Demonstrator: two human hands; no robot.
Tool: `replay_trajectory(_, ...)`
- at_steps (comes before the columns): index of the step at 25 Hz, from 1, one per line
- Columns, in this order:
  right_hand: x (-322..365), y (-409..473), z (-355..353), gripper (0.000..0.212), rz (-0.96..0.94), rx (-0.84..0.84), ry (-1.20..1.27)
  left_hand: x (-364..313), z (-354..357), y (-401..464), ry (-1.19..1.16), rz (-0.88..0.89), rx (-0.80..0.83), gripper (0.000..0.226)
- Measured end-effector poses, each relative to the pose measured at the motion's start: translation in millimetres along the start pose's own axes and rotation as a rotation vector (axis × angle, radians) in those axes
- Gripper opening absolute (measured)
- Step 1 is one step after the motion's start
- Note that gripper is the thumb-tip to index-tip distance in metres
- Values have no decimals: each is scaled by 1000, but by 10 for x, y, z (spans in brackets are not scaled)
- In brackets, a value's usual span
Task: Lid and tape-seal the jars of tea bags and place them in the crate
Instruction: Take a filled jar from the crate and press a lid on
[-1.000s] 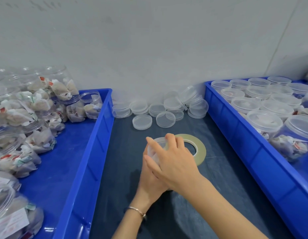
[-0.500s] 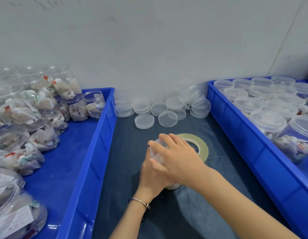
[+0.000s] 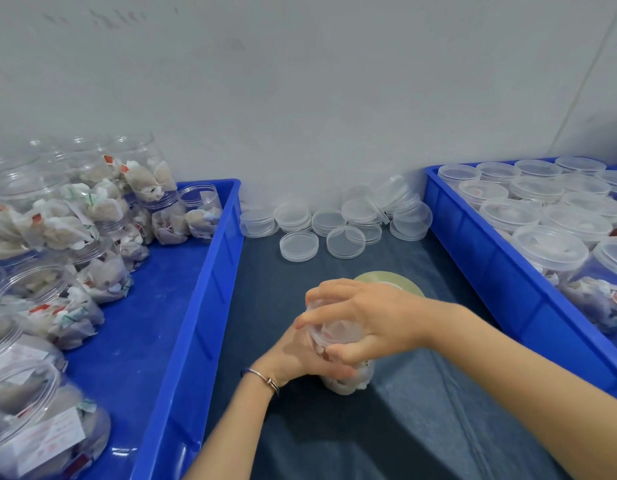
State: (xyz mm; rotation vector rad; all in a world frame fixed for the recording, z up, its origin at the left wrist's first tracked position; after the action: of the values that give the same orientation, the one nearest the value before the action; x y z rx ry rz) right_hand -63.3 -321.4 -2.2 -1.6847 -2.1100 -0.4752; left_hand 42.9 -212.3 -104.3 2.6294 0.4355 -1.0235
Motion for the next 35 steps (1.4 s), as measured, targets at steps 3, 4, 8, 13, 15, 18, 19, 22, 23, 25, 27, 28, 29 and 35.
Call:
replay_trajectory(3, 55, 16, -109, 52, 57, 92, -101, -55, -22, -26, -125, -42, 39, 73)
replay_trajectory(4, 72, 22, -131, 57, 83, 109, -133, -71, -23, -30, -138, -58, 29, 74)
replay_trajectory(8, 102, 41, -210, 83, 134, 135, -45, -176, -72, -19, -142, -48, 63, 74)
replay_trajectory(13, 48, -114, -343, 74, -5, 2, 124, -71, -57, -69, -203, -55, 26, 85)
replay_trajectory(15, 23, -126, -268, 71, 1, -11, 167, -58, -22, -59, -183, -57, 26, 84)
replay_trajectory(18, 9, -55, -65, 67, 15, 31, 58, 7, 20, -14, -78, -51, 23, 70)
replay_trajectory(19, 8, -49, -1, 64, -5, 18, -2, 31, 36, -2, -42, -57, 27, 66)
replay_trajectory(22, 33, -89, 173, 55, -39, -143, -240, -112, 57, 0, 87, -69, -5, 62)
replay_trajectory(23, 66, -82, 255, 51, -8, -244, -334, -200, 63, -17, 87, -107, 32, 60)
replay_trajectory(25, 167, -11, 438, 47, 164, -390, -504, -130, 83, -37, 188, -38, -114, 59)
replay_trajectory(27, 254, 72, 510, 46, 305, -385, -576, 29, 131, 1, 405, 45, -188, 64)
replay_trajectory(28, 275, 89, 494, 47, 324, -392, -577, 55, 117, 2, 389, 47, -129, 67)
replay_trajectory(29, 274, 85, 454, 48, 321, -409, -570, 42, 128, 3, 370, 38, -73, 65)
replay_trajectory(35, 65, -47, 60, 54, -103, 12, -133, 9, 18, 22, 263, -17, 68, 55)
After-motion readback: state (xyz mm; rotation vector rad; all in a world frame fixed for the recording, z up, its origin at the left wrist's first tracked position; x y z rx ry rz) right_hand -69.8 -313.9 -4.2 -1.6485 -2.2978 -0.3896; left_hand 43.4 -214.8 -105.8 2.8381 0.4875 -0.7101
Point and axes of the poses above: each hand's wrist, its own y-axis towards the middle knuckle, its own z-axis out of the palm, x = y × z, the point moved 1 cm from there along y, towards the middle knuckle, and after that the axes turned 15 degrees about y, right-handed, at the moved point
